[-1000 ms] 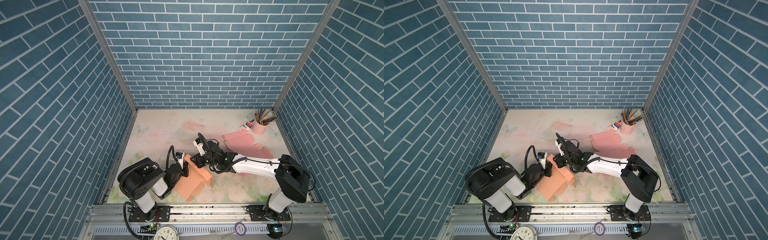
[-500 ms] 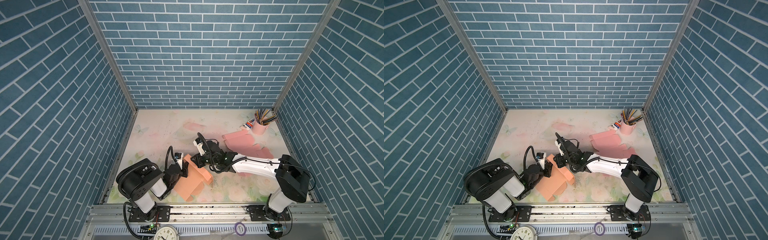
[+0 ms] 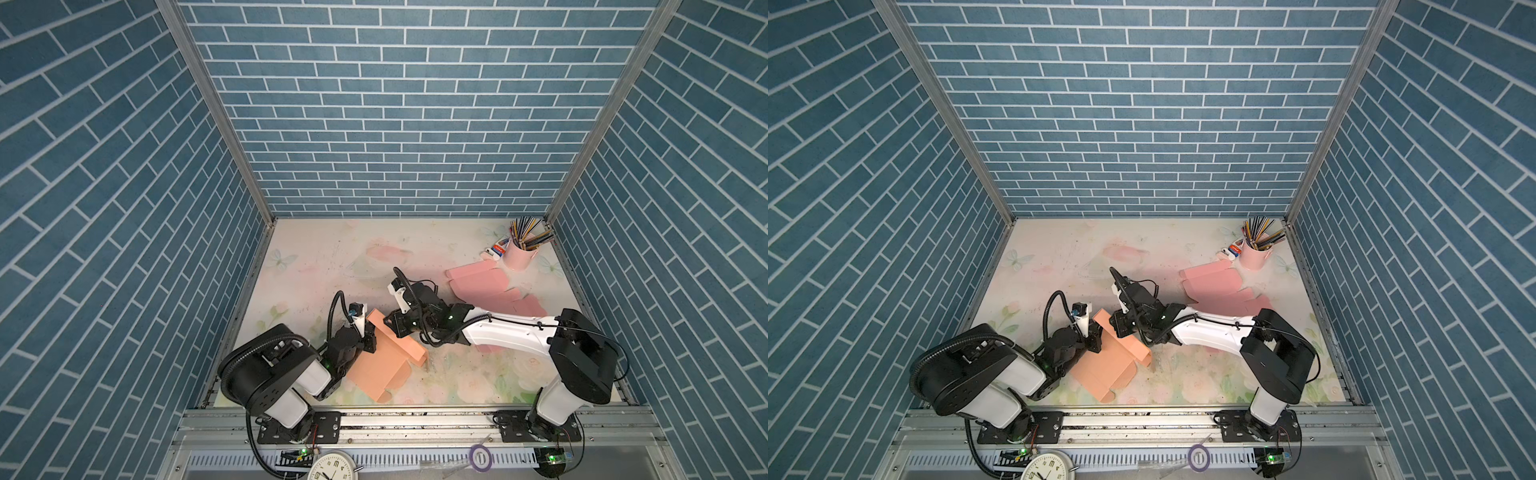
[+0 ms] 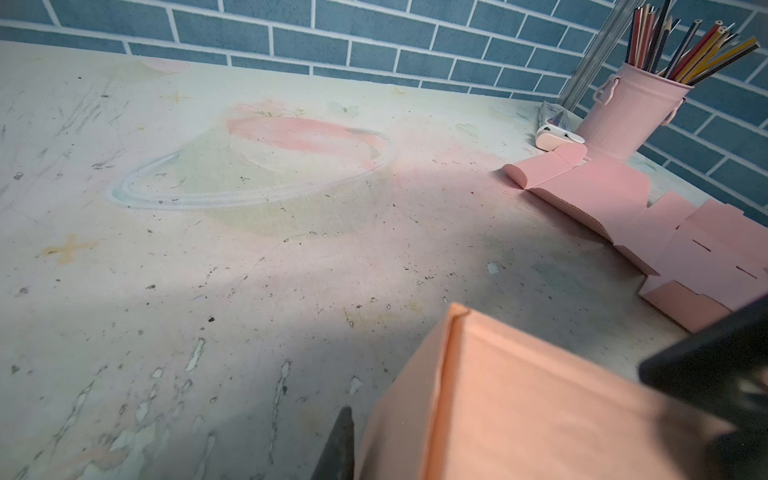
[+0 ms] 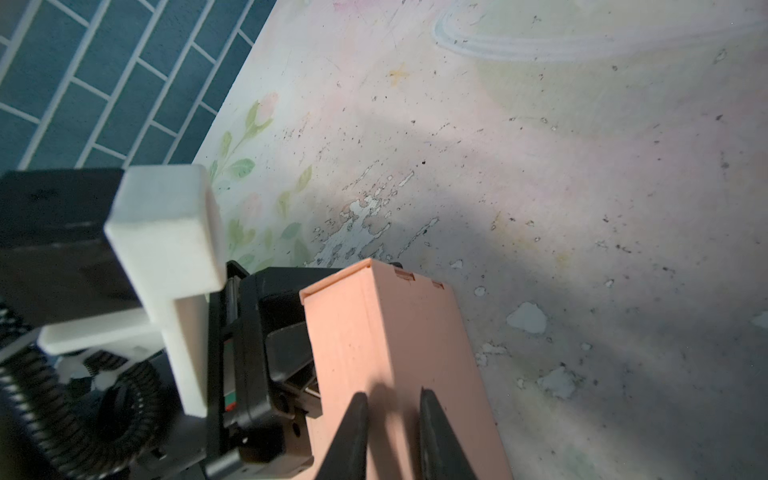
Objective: Fold the paper box
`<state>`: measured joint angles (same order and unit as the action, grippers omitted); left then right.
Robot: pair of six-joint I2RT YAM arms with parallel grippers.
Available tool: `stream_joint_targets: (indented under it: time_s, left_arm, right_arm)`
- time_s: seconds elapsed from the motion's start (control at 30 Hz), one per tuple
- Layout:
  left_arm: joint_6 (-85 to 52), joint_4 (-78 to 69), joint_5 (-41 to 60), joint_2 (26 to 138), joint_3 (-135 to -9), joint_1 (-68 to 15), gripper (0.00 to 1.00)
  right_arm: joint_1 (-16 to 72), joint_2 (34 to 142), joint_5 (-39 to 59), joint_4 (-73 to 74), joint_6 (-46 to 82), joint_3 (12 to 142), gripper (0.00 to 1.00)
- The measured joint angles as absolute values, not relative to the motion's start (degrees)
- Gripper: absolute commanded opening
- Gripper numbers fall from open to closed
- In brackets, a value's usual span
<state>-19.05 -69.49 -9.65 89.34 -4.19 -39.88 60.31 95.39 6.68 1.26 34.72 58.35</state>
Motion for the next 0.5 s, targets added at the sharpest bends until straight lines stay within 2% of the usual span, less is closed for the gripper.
stream_joint_targets:
  time_s: [0.27,0.5]
  left_arm:
    - [-18.9,-67.35,-9.39,86.39,-4.08,-39.86,0.2]
    - [-18.59,-64.25,-8.29,82.56,-3.25,-39.88,0.15]
  right_arm:
    - [60.34,95.2,6.85,0.95,34.74,58.35,0.24]
    - [60.38,92.79,6.35,-3.27,34.72,59.09,0.3]
